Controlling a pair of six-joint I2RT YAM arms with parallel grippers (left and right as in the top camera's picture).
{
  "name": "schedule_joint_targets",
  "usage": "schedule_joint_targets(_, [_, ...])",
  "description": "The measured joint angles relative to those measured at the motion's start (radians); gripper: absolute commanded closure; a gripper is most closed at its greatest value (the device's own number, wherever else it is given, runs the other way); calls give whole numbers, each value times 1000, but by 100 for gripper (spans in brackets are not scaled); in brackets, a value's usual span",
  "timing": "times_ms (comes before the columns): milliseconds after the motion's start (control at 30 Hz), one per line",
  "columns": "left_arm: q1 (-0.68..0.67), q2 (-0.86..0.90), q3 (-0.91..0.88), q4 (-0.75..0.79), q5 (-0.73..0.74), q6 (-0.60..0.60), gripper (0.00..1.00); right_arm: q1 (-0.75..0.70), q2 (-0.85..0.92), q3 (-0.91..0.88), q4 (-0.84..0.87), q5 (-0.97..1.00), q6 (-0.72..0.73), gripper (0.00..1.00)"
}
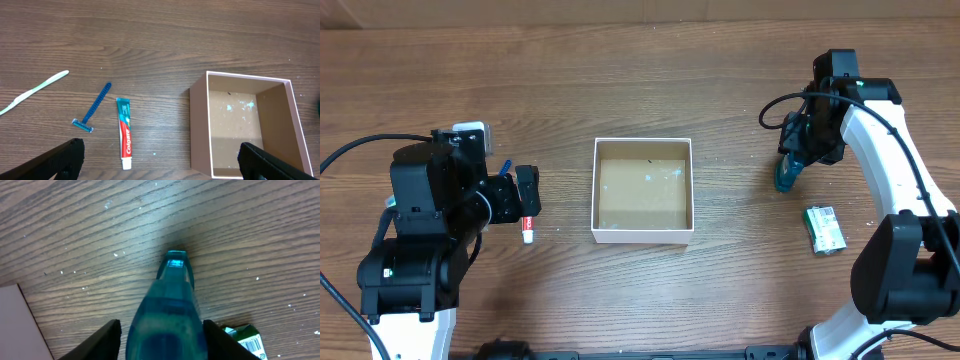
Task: Pack container
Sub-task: 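Reach the right gripper to the blue mouthwash bottle and grasp it, then carry the mouthwash bottle into the white box and release it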
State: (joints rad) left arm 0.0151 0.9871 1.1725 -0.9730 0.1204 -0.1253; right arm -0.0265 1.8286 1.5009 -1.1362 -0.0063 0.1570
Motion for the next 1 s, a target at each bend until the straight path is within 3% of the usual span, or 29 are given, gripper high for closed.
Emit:
schedule_joint_targets(300, [0, 0, 0, 0, 0, 0, 0, 0, 0, 0, -1, 23, 0, 71])
schedule_joint_targets(533, [0, 0, 0, 0, 0, 0, 0, 0, 0, 0, -3, 29, 0, 95])
schedule_joint_targets(833, [0, 0, 0, 0, 0, 0, 0, 23, -15, 129, -146, -10, 0, 96])
schedule_joint_targets(1000, [0, 0, 0, 0, 0, 0, 0, 159, -156, 268, -210, -56, 0, 96])
